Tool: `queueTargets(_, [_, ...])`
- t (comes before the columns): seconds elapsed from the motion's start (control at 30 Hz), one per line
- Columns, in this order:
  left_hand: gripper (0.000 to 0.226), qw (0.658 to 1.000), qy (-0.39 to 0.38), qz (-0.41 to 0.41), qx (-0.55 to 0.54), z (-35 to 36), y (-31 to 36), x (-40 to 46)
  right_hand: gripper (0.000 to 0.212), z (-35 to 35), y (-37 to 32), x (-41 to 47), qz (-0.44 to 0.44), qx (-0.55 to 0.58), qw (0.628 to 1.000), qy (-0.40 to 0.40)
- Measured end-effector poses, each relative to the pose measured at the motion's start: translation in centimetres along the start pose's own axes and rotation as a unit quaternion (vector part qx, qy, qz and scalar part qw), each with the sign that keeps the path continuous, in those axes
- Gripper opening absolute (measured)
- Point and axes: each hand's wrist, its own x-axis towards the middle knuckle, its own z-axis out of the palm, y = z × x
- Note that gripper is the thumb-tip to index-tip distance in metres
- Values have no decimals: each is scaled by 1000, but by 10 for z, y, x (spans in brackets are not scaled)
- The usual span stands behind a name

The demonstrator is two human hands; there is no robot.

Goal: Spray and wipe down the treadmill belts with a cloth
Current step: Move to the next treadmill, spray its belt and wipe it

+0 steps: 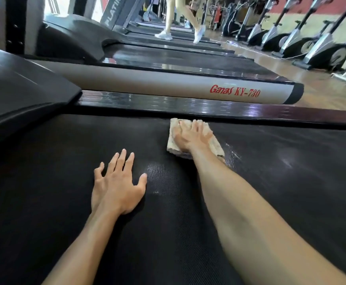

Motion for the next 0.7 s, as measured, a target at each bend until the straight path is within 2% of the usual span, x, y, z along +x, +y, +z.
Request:
queueTargets(0.17, [73, 1000, 0, -6, -10, 0, 1, 1, 58, 6, -54, -22, -154, 24, 988, -24])
queueTargets(0.3, [73, 1000, -4, -4, -8, 0, 0, 0, 48, 5, -47, -12, -205, -10, 979, -11])
queueTargets(0.37, [73, 1000, -7, -2, -9, -2, 0, 0, 50, 2, -23, -1, -180, -27, 983, -23])
queueTargets(0.47, [73, 1000, -3, -3, -4, -1, 0, -1, 50, -13, 22, 5, -54, -24, 998, 19])
queueTargets(0.57, [73, 1000, -1, -5, -4, 2, 1, 0, 48, -30, 44, -11, 52, -15, 998, 30])
queueTargets(0.63, [73, 1000, 1, -7, -2, 2, 3, 0, 49, -29, 36, -16, 50, -42, 998, 27])
queueTargets(0.7, [73, 1000, -1, -7, -2, 1, 3, 0, 48, -22, 16, -14, 1, -62, 998, 23])
